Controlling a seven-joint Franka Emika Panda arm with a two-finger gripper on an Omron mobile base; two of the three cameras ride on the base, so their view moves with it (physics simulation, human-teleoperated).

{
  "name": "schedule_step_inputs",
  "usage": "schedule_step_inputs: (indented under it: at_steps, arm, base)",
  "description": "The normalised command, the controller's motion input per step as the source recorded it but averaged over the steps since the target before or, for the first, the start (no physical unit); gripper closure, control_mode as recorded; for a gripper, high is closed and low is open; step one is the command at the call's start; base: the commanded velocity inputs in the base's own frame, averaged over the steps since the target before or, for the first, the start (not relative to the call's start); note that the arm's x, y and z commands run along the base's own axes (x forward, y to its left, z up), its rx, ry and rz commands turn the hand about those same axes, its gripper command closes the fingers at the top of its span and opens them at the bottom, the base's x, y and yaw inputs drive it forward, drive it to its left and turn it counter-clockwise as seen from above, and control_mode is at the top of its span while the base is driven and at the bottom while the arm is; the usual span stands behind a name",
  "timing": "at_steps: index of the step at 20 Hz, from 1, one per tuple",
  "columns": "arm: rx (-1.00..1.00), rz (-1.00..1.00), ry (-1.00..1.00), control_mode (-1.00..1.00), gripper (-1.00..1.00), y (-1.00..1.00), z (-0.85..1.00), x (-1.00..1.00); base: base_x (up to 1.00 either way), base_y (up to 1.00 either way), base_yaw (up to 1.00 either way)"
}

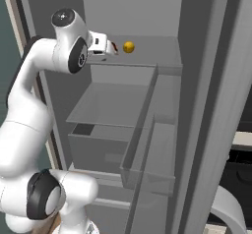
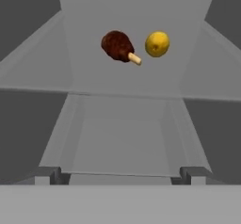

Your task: Place one lemon and one steak in each tupperware on the nearby counter, to pack two identical lunches.

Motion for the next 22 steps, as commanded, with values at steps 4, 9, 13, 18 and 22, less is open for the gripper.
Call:
schedule_step_inputs:
  at_steps: [4,9,13,18,22]
  arm:
    - [0.0,0.05,0.0,-1.0,-1.0,-0.01,0.0,0.37]
    - [0.0,0.01,0.0,-1.0,-1.0,-0.02,-0.01,0.3]
    - [0.0,0.02,0.0,-1.0,-1.0,0.0,-0.09,0.3]
    - [0.0,0.04,0.0,-1.0,-1.0,0.0,-0.2,0.29]
    - [0.0,0.05,0.0,-1.0,-1.0,-0.02,-0.18,0.35]
  base:
    - [0.0,0.0,0.0]
    - [0.0,0.0,0.0]
    - [0.0,0.0,0.0]
    - [0.0,0.0,0.0]
    - [0.0,0.0,0.0]
